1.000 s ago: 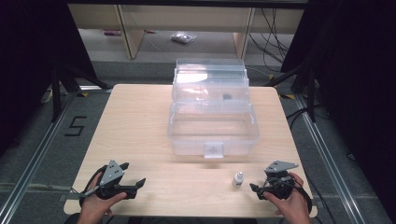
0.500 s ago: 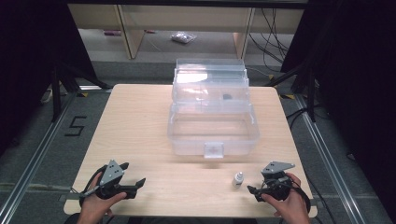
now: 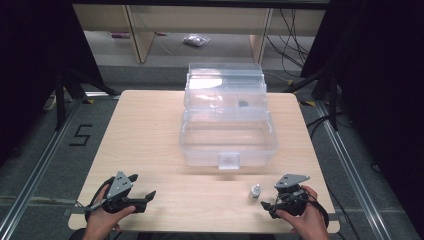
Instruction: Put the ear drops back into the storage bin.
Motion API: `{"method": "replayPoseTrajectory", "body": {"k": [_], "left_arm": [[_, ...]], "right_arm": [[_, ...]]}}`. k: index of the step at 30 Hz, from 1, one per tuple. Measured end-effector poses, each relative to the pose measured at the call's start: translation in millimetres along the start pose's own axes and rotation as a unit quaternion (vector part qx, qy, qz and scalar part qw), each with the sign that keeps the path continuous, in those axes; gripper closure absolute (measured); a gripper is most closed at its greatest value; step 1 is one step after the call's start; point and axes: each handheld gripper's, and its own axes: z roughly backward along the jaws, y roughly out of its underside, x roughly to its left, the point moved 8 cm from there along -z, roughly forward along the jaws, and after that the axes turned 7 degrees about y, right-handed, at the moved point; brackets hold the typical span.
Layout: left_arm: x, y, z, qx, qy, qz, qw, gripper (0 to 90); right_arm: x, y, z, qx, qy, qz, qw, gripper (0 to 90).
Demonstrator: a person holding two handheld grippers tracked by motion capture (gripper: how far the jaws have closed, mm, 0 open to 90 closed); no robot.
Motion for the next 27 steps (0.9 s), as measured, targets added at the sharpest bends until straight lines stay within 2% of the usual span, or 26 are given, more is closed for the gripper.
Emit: {"method": "replayPoseTrajectory", "body": {"k": [3,4,5,13,16,19,20,24,25,27], "left_arm": [[0.2,0.2,0.3,0.002,-0.001,0.0,1.0,15.5],[0.7,0.5,0.7,0.005,-0.001,-0.002,1.0,15.5],[0.7,0.4,0.8,0.005,-0.002,-0.002,1.0,15.5],[0.9,0.5,0.8,0.005,-0.001,-0.002,1.0,15.5],[0.9,0.6,1.1,0.007,-0.004,-0.001,1.0,15.5],[1.0,0.7,1.2,0.007,-0.003,-0.001,1.0,15.5],[1.0,0.7,1.2,0.007,-0.003,-0.001,1.0,15.5],[0.9,0.5,1.0,0.005,-0.001,-0.001,1.0,15.4],[0.9,0.4,1.0,0.004,-0.002,-0.001,1.0,15.5],[0.9,0.4,1.0,0.004,-0.002,-0.001,1.0,15.5]], "right_arm": [[3.0,-2.1,-0.7,0.006,-0.004,0.004,1.0,22.6],[6.8,-2.2,0.4,0.015,-0.012,-0.008,0.9998,22.6],[5.7,-3.5,-0.3,0.012,-0.016,0.006,0.9998,22.6],[5.8,-11.4,-1.7,0.017,-0.012,0.028,0.9994,22.9],[6.5,-14.9,-2.5,0.021,-0.016,0.047,0.9985,23.6],[9.6,-17.4,-2.9,0.035,-0.019,0.05,0.998,24.6],[9.9,-18.6,-4.1,0.039,-0.013,0.049,0.9979,24.7],[12.9,-23.6,-6.4,0.046,-0.025,0.069,0.9962,25.9],[13.5,-24.5,-6.2,0.051,-0.021,0.068,0.9962,26.0],[13.8,-27.1,-8.3,0.052,-0.025,0.081,0.9951,27.2]]}}
